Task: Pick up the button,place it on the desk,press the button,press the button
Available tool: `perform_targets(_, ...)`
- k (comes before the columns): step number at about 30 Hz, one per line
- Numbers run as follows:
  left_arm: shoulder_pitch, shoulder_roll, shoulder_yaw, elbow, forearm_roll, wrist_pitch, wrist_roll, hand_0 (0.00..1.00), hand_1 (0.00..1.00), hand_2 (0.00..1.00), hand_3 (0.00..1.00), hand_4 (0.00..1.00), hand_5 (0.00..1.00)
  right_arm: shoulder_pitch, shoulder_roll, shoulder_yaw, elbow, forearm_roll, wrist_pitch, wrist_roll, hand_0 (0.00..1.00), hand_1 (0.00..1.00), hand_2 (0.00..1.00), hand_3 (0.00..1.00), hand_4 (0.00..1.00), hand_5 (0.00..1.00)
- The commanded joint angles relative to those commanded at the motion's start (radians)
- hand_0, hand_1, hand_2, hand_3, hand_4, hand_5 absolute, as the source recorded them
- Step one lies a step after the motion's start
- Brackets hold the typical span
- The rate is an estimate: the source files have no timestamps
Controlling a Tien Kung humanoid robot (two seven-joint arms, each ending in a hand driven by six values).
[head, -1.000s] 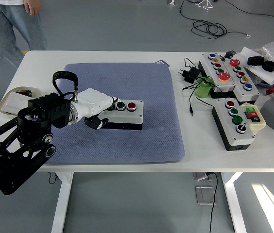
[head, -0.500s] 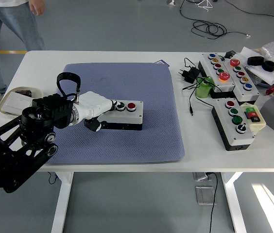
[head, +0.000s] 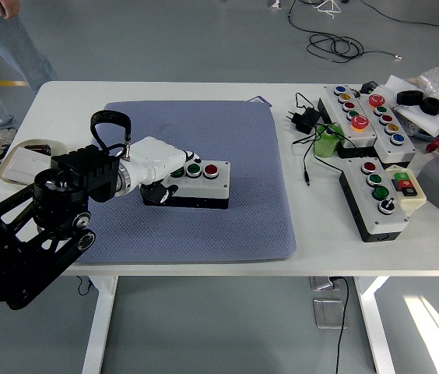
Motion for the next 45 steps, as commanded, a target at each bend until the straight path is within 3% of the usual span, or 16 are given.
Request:
perform_targets(10,-0.020,-0.026,0.032,0.028,0.000,0.002,-0.004,0.156,0.076,0.098,0.900,0.564,0.002,-0.002,0.000,0.002,0.000,-0.005,-0.001,-0.001,0.787,0.797,0.817,0.751,0.412,0.479)
perform_targets(23,-0.031,-0.033,0.062,0.079,0.000,-0.004,-0.007,0.155,0.077,0.098,0.899,0.564,0.002,-0.006,-0.002,0.000,0.000,-0.008,0.000,-0.001,0.787,0.797,0.817,0.751,0.412,0.479)
perform_targets(38,-0.078,-0.010,0.126,0.079,0.000,-0.014,-0.013,0.155,0.077,0.098,0.893,0.564,0.002,-0.002,-0.001,-0.002,0.000,-0.001,0.001,0.000,0.787,0.797,0.817,0.751,0.412,0.479)
perform_targets(45,-0.075,-0.009,0.091,0.060,0.000,0.021,-0.010,0.154,0.077,0.098,0.893,0.564,0.002,0.000,-0.002,0.001,0.000,-0.002,0.000,0.001,0.787,0.797,0.817,0.751,0.412,0.479)
